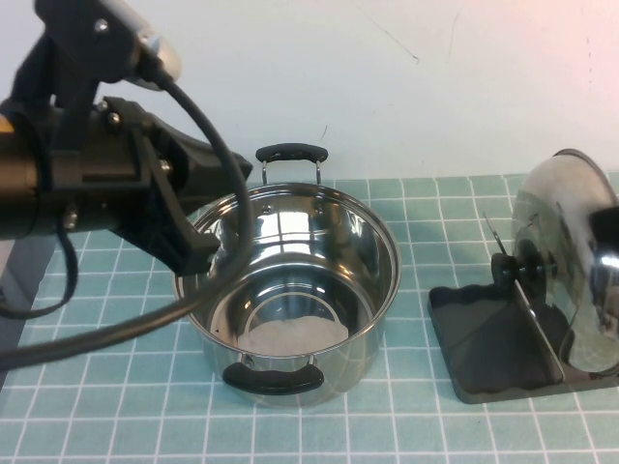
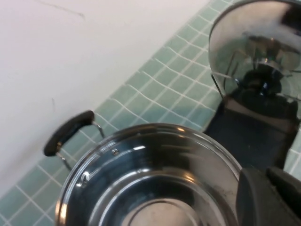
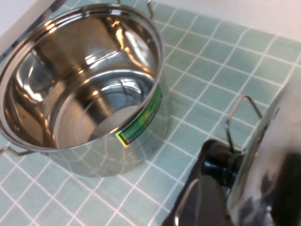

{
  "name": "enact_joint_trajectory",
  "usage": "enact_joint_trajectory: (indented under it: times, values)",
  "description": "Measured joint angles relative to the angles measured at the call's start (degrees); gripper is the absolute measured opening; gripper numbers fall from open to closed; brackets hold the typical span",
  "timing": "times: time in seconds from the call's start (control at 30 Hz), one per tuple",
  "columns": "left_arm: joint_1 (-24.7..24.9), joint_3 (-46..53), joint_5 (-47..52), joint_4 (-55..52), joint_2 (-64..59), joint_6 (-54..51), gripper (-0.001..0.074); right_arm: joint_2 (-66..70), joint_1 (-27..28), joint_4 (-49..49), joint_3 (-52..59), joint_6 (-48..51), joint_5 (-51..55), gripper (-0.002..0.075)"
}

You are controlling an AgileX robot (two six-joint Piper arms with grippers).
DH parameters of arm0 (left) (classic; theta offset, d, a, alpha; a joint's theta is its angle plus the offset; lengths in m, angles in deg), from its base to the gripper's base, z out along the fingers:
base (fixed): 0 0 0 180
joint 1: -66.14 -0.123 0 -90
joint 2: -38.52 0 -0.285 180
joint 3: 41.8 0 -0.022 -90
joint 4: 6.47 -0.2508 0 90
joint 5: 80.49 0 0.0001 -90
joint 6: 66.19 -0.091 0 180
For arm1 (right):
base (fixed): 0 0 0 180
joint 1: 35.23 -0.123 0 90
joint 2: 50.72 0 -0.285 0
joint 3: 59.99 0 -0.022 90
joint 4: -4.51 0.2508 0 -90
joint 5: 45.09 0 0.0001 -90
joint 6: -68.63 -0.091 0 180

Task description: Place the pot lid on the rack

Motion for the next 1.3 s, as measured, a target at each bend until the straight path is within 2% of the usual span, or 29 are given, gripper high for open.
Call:
enact_joint_trajectory:
  times: [0.17, 0.37, 0.5, 0.57, 0.67, 0.77, 0.9, 1.03, 1.3]
  values:
    - [0.0, 0.0, -0.5, -4.6, 3.3, 3.7, 0.0002, -3.8, 3.5, -0.5, 0.0, -1.2, 1.8, 0.0393]
    - [-0.1, 0.9, -0.1, -16.3, 9.9, 16.6, 0.0002, -10.6, 4.9, -0.6, 0.0, -1.9, 2.1, 0.0357]
    - [-0.1, 6.5, -0.3, -18.2, 17.3, 20.7, 0.0002, -17.1, 4.9, -0.6, 0.0, 0.5, 1.5, 0.0256]
    - [-0.1, 10.9, -0.7, -20.1, 22.3, 23.1, 0.0002, -21.2, 4.9, -0.6, 0.0, 1.0, 0.7, 0.0181]
    - [-0.1, 17.3, -3.1, -24.9, 29.8, 29.7, 0.0002, -27.7, 4.9, -0.2, 0.0, 1.3, -0.6, 0.0075]
    - [-0.1, 23.1, -4.6, -31.4, 36.5, 38.1, 0.0002, -34.7, 4.9, 2.1, 0.5, 1.8, -3.1, 0.0021]
    - [-0.1, 29.7, -4.1, -36.6, 44.4, 48.5, 0.0002, -44.3, 4.9, 8.4, 4.3, 4.9, -5.8, 0.0003]
    - [-0.1, 34.4, -2.3, -37.8, 51.6, 52.0, 0.0002, -51.6, 4.9, 15.0, 10.6, 8.8, -6.2, -0.0001]
    - [-0.1, 35.3, 7.9, -46.6, 62.8, 62.9, 0.0003, -61.6, 4.9, 20.5, 20.6, 16.0, -5.8, -0.0001]
